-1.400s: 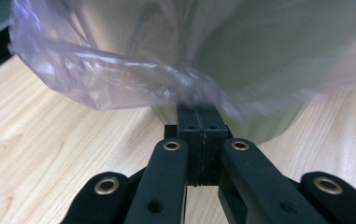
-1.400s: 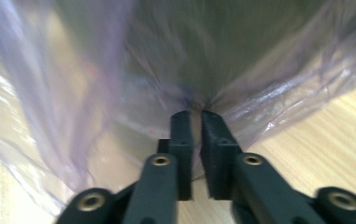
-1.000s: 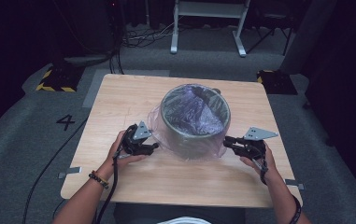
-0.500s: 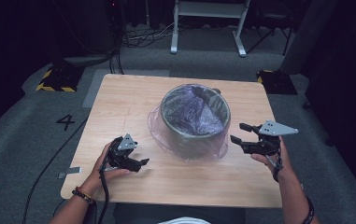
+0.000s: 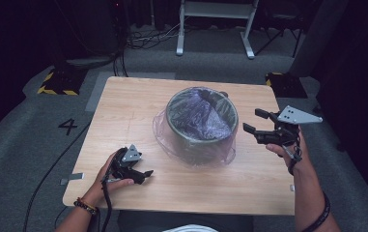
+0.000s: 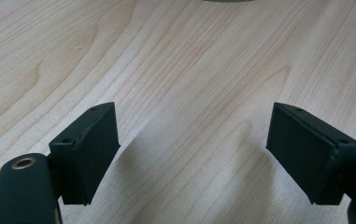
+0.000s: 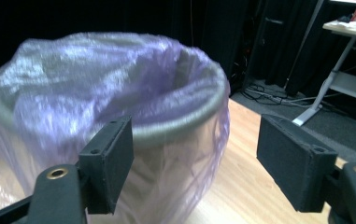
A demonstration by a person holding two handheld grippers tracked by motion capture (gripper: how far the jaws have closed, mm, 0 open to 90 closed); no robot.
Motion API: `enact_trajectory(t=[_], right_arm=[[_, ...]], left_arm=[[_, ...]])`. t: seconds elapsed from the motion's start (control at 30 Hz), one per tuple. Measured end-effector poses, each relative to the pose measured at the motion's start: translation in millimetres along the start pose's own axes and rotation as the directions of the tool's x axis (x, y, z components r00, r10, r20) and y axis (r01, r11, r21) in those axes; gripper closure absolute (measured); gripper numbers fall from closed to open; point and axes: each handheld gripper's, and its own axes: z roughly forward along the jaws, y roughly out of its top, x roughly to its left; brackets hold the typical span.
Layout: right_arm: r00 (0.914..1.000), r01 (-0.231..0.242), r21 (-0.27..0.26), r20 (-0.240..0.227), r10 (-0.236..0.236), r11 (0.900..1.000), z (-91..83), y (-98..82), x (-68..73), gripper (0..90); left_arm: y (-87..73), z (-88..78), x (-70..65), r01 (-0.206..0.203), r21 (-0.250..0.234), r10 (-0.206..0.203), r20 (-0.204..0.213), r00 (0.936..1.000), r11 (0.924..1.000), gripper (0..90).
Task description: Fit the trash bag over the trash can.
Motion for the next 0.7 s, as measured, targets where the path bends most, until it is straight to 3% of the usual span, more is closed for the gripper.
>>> enact_trajectory(t=[0.13,0.37,0.47,0.7], right_arm=[[0.9995,0.031,0.008,-0.012,-0.031,1.0,10.1,16.9,2.7,28.3],[0.9992,0.04,0.022,-0.006,-0.04,0.999,25.9,36.3,4.5,27.4],[0.9985,0.049,0.035,-0.025,-0.048,0.998,35.8,44.5,8.1,27.2],[0.9931,0.106,0.114,-0.062,-0.099,0.988,66.0,58.0,24.1,28.0]], left_arm=[[-2.7,2.0,1.7,0.003,0.01,-0.003,-0.003,1.0,0.9999,16.6],[-3.7,2.9,4.4,0.023,0.011,-0.023,0.015,0.9996,0.9997,16.1],[-3.7,2.9,4.4,0.023,0.011,-0.023,0.015,0.9996,0.9997,16.0],[-3.7,3.0,4.4,0.022,0.011,-0.023,0.015,0.9996,0.9997,16.0]])
